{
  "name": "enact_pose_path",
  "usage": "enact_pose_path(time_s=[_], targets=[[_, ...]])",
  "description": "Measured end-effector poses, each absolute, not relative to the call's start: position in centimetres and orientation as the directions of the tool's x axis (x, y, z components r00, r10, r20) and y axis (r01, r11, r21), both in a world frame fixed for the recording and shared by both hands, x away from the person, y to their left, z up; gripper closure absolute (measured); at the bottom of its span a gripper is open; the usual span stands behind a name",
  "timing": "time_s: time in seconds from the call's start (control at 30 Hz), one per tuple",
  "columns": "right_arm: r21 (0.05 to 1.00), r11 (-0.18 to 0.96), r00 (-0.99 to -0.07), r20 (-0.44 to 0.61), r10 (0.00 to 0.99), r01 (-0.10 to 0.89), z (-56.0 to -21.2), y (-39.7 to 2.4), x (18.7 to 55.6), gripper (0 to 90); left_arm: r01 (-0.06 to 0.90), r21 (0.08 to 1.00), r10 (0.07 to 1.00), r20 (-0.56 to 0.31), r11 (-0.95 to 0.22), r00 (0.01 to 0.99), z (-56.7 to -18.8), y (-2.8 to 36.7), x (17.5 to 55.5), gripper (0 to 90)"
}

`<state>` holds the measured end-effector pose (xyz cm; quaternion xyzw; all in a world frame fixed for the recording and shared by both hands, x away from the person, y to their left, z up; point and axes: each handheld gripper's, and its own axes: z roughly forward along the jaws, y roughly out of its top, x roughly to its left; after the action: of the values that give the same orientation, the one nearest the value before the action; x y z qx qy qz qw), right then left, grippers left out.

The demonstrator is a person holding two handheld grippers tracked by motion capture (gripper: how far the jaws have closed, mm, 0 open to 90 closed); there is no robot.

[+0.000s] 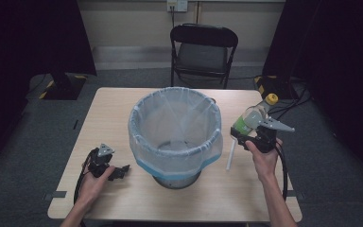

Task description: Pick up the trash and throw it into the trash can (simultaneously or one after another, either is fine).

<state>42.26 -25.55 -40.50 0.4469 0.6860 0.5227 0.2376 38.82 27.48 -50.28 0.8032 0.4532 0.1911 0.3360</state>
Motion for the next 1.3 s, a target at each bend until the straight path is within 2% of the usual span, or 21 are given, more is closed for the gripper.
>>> enact_pose_path(time_s=[0.97,1.3], targets=[[0.971,-0.041,-0.506,0.159,0.848,0.237,-33.9,-24.6,43.2,28.3,0.599,0.714,0.856,0.001,-0.363,0.517,-50.3,27.5,38.8,0.0],[0.977,-0.04,-0.523,0.146,0.84,0.208,-31.4,-23.6,43.5,28.3,0.599,0.714,0.856,0.002,-0.363,0.516,-50.3,27.5,38.8,0.0]])
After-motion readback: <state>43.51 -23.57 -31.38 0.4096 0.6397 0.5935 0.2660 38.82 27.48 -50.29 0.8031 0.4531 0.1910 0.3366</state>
